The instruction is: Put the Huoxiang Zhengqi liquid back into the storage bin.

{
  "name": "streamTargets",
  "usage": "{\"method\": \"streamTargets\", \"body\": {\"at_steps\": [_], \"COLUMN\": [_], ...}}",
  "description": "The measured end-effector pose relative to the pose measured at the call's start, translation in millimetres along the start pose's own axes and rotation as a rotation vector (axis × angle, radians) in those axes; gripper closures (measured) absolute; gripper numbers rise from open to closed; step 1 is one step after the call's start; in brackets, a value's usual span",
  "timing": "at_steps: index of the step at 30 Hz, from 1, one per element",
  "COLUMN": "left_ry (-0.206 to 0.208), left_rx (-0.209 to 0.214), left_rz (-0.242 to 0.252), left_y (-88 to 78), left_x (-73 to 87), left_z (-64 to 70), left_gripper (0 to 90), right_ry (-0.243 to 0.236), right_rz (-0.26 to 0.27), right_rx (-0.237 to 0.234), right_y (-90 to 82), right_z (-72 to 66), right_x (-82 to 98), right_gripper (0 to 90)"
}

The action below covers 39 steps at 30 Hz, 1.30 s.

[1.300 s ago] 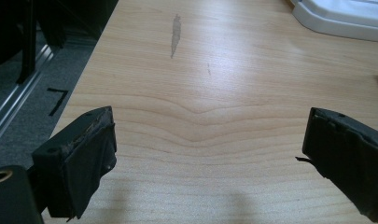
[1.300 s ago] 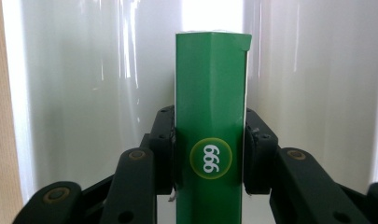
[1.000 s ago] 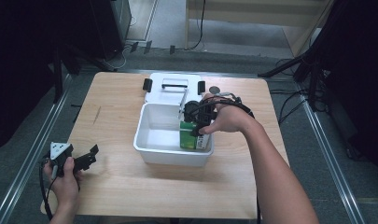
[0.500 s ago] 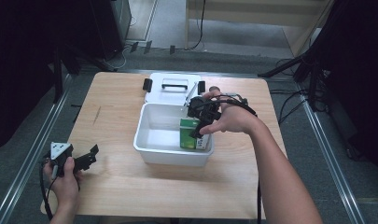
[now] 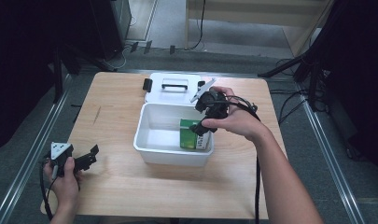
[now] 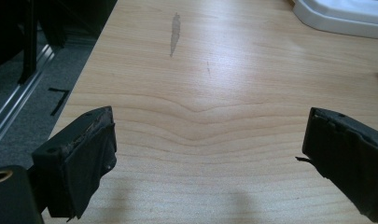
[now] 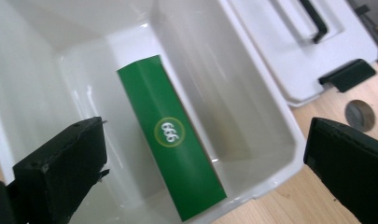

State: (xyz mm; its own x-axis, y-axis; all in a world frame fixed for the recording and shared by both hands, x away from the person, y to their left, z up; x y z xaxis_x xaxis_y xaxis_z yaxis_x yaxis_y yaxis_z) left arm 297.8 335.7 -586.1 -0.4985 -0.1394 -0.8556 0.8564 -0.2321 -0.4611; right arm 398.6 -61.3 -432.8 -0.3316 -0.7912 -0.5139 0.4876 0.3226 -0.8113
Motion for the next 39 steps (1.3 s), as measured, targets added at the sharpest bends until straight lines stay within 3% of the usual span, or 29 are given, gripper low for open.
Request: {"method": "streamTargets", "body": {"at_steps": [7,11,23,27,34,39], "left_ry": [0.001,0.003,0.004,0.006,0.006,0.008], "left_rx": [-0.004,-0.004,-0.005,-0.007,-0.009,-0.009], "left_rz": [-0.001,-0.003,-0.004,-0.004,-0.004,-0.005], "left_y": [0.0,0.0,0.0,0.1,0.0,-0.1], "left_x": [0.1,0.1,0.2,0.2,0.3,0.4], "left_z": [0.1,0.2,0.0,0.2,0.5,0.6], "left_gripper": [3.8,3.8,3.8,3.8,3.8,3.8], "right_ry": [0.094,0.147,0.322,0.373,0.526,0.582], "right_rz": [0.096,0.112,0.172,0.181,0.177,0.178], "right_rx": [0.027,0.067,0.106,0.157,0.27,0.311], "right_y": [-10.5,-15.3,-26.9,-29.3,-28.3,-24.5], "right_z": [9.7,15.3,32.9,38.1,53.5,58.3], "right_x": [7.3,15.5,53.2,67.8,96.3,113.7], "right_gripper": [0.0,0.0,0.0,0.0,0.0,0.0]}}
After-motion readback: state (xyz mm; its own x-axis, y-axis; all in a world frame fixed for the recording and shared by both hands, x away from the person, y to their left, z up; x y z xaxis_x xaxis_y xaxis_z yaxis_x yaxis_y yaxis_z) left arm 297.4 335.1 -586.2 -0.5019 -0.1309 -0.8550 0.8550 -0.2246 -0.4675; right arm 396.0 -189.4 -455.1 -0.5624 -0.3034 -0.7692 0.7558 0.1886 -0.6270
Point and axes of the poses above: each handheld gripper's, and its own axes: y roughly forward along the jaws, x roughly out of its underside, z roughly to its right, the point moved 7 cm from there along y, roughly forward along the jaws, and after that the axes turned 10 degrees about x, right-handed, at the moved point
